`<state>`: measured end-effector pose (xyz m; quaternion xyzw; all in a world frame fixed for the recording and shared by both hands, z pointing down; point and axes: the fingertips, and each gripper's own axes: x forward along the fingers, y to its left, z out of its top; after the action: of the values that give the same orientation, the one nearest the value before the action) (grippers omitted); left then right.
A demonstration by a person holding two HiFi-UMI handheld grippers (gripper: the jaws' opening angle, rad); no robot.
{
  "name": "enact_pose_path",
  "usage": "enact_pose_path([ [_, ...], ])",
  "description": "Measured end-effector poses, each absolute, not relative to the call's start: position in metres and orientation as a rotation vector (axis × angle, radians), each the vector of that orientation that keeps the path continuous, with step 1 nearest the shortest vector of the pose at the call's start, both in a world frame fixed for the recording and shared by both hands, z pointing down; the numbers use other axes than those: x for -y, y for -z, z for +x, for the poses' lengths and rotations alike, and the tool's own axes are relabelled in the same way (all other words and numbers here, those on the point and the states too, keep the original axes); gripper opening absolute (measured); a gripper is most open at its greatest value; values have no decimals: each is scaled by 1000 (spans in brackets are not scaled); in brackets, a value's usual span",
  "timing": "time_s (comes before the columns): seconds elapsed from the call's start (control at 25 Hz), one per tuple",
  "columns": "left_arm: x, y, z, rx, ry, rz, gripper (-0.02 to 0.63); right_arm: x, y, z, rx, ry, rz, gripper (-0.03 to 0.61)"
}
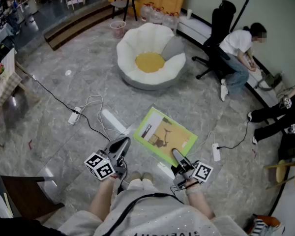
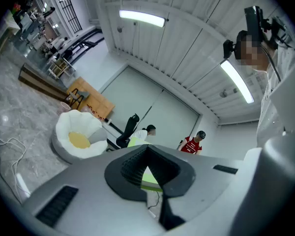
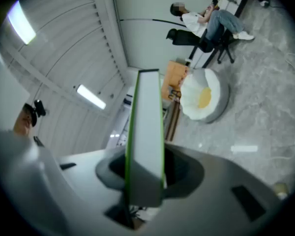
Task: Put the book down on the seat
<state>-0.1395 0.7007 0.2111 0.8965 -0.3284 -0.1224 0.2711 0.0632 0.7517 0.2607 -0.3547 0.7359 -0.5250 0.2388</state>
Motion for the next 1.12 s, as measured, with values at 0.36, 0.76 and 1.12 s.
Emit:
enact_pose_path([
  [0.36, -705, -205, -111, 946, 298, 2517, 23, -748, -244, 68, -2037, 1384, -1006, 147],
  [0.76, -703, -212, -113, 1032, 243, 2506, 23, -733, -249, 75, -2001, 1398, -1052, 147],
  [1.12, -693, -207, -110, 1098, 232, 2516, 23, -719, -246, 74, -2030, 1398, -983, 147],
])
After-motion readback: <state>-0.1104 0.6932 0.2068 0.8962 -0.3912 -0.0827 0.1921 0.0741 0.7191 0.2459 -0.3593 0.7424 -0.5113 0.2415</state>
